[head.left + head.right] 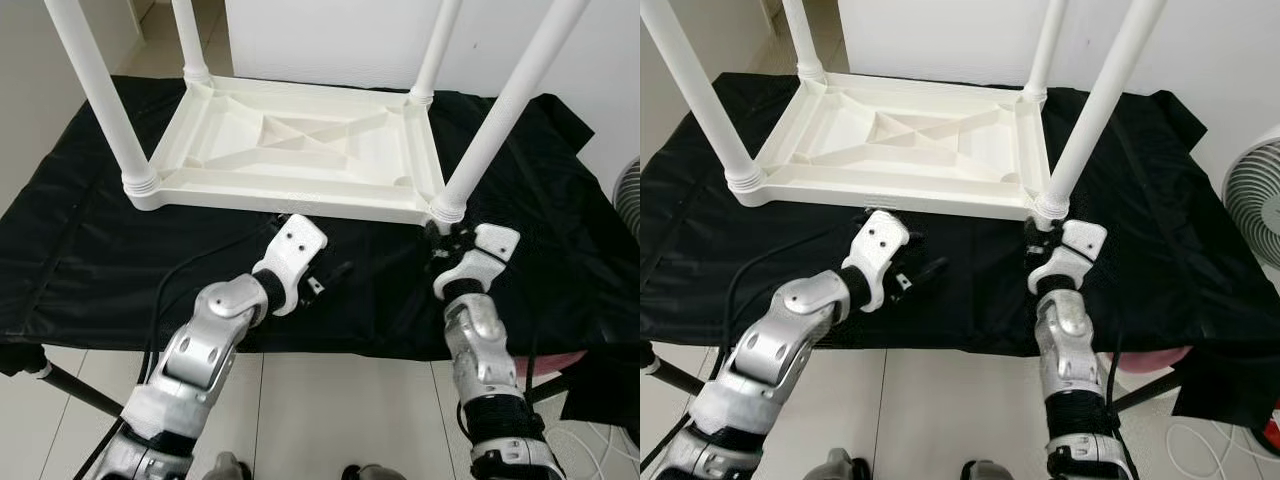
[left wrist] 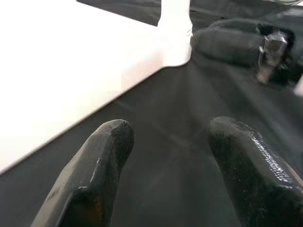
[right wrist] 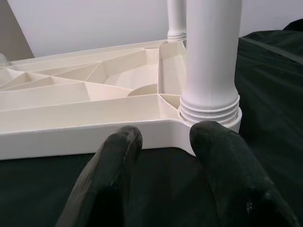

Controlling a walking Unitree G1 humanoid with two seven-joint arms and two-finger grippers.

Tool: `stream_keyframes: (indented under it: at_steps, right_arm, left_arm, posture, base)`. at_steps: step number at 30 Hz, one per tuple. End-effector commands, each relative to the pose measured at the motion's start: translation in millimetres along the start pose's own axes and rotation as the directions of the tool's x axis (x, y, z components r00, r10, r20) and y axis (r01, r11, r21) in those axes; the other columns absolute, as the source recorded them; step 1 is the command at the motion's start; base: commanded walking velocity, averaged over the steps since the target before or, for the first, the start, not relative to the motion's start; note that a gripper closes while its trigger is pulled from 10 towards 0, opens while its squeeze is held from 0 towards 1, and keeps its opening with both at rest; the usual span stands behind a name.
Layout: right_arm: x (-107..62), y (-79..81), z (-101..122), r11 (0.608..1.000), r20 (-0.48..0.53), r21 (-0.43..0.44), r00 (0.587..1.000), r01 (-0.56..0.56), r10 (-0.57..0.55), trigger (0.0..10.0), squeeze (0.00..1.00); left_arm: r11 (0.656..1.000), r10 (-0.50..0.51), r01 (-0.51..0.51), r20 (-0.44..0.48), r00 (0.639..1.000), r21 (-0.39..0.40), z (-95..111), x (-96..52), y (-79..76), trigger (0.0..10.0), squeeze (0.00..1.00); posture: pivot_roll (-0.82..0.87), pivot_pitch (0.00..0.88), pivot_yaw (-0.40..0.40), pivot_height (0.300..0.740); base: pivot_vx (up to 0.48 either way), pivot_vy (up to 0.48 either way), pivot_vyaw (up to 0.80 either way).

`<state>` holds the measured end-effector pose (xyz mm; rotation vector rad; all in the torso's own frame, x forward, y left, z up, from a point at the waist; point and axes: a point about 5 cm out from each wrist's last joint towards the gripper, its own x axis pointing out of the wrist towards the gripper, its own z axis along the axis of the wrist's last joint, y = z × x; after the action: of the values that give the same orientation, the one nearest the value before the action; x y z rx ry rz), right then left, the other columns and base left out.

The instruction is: Building children table

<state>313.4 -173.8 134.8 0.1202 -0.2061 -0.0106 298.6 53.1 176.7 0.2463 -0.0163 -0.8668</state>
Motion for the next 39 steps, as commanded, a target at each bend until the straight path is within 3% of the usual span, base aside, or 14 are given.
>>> stream_keyframes:
  at_steps: [1,8,9,10,13,20,33,39]
  right_arm:
    - [-9.8,5.3,-3,1.000,-0.005,-0.012,1.000,-0.026,0.026,10.0,0.00]
    - [-24.1,5.7,-3,0.999,-0.005,-0.036,0.999,-0.033,0.033,10.0,0.00]
    - [-24.1,5.7,-3,0.999,-0.005,-0.036,0.999,-0.033,0.033,10.0,0.00]
    - [-29.6,1.9,2,0.999,0.011,-0.043,1.000,-0.011,0.011,10.0,0.00]
    - [-31.7,0.9,4,0.999,0.016,-0.046,1.000,-0.002,0.003,10.0,0.00]
    - [-45.1,0.5,13,0.998,0.031,-0.059,0.999,0.019,-0.018,10.0,0.00]
    - [-70.0,1.5,23,0.997,0.014,-0.057,0.998,0.061,-0.060,10.0,0.00]
    - [-82.7,0.7,26,0.994,-0.016,-0.068,0.996,0.084,-0.085,10.0,0.00]
  left_arm:
    - [0.997,0.064,-0.064,-0.011,0.998,0.044,0,12.4,7.7,10.0,0.00]
    - [0.991,0.082,-0.078,-0.030,0.996,0.113,1,28.6,24.5,10.0,0.00]
    - [0.991,0.082,-0.078,-0.030,0.996,0.113,1,28.6,24.5,10.0,0.00]
    - [0.985,0.062,-0.053,-0.053,0.997,0.163,1,38.4,26.5,10.0,0.00]
    - [0.983,0.054,-0.043,-0.059,0.997,0.178,0,42.1,27.3,10.0,0.00]
    - [0.973,0.142,-0.127,-0.066,0.988,0.191,10,56.7,54.3,10.0,0.00]
    - [0.946,0.237,-0.210,-0.083,0.968,0.246,16,59.0,77.7,10.0,0.00]
    - [0.917,0.315,-0.288,-0.057,0.947,0.277,27,52.6,100.8,10.0,0.00]
  posture:
    - [-0.09,0.092,0.012,0.740]
    - [-0.11,0.097,0.031,0.740]
    - [-0.11,0.097,0.031,0.740]
    - [-0.14,0.109,0.050,0.740]
    - [-0.15,0.111,0.053,0.740]
    - [-0.19,0.162,0.078,0.740]
    - [-0.22,0.246,0.105,0.740]
    - [-0.23,0.292,0.114,0.740]
  base:
    - [0.000,0.000,0.00]
    - [0.000,0.000,0.00]
    - [0.000,0.000,0.00]
    - [0.000,0.000,0.00]
    - [0.000,0.000,0.00]
    - [0.000,0.000,0.00]
    - [0.000,0.000,0.00]
    - [0.000,0.000,0.00]
